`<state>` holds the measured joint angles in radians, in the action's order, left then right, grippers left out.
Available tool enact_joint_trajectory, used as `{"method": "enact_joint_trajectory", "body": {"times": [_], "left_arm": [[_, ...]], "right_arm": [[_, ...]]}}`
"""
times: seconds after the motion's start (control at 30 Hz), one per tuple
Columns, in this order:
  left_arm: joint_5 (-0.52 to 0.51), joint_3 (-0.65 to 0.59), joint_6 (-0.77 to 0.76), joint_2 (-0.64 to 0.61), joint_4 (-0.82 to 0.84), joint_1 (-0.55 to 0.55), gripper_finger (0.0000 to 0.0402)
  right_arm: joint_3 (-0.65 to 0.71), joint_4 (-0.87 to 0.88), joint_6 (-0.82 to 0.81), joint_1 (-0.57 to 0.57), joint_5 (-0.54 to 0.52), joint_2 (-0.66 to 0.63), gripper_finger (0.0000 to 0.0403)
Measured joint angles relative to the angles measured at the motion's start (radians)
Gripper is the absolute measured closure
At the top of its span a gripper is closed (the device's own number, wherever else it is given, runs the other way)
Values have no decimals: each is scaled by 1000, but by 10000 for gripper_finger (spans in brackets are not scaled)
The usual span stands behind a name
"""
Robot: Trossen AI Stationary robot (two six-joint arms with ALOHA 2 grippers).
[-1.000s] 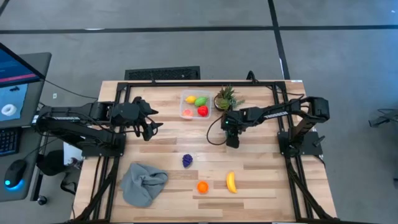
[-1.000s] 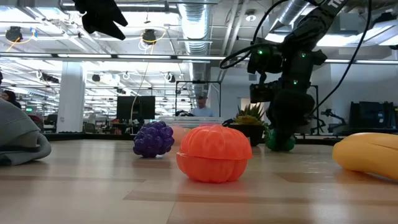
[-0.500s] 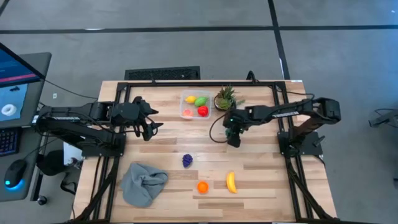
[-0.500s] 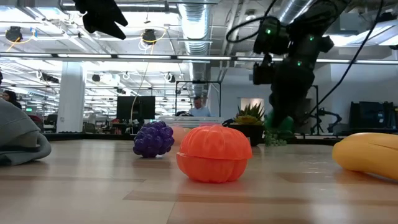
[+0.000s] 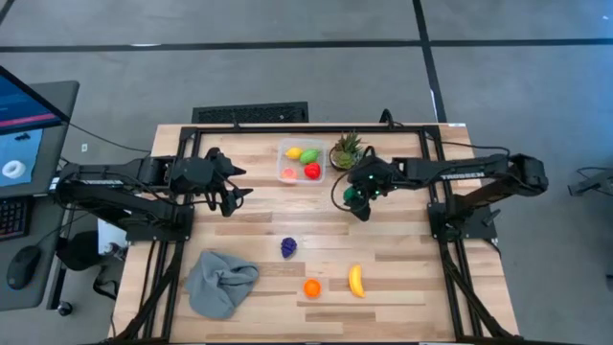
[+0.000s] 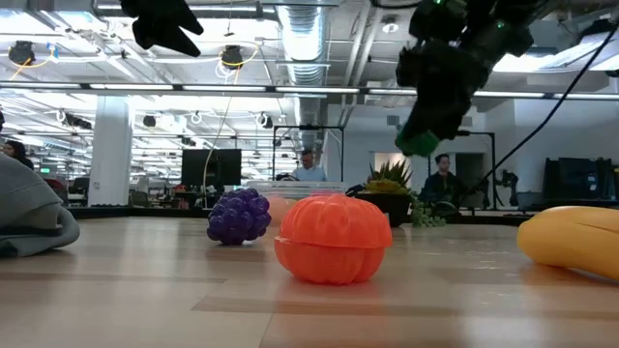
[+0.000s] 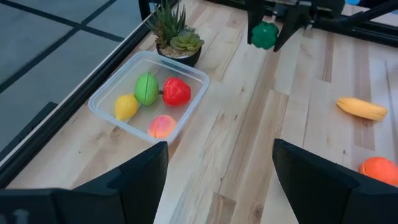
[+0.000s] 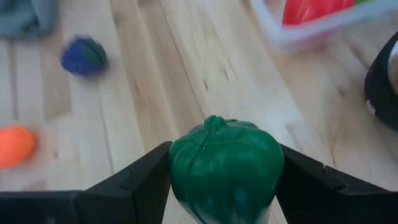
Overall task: Pick and placing Produce into tupperware
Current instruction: Put the green bell pepper into the transparent container
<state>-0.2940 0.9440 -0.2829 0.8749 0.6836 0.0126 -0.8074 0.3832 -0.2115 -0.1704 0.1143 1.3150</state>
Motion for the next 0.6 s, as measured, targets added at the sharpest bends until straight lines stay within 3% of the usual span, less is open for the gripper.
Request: {"method": "enact_joint_trajectory", "body": {"times": [0.6], "left_arm": [[24, 0, 0, 0, -7, 0, 123]], "right_arm": [[-1, -300, -78, 0, -3, -85, 134]]}}
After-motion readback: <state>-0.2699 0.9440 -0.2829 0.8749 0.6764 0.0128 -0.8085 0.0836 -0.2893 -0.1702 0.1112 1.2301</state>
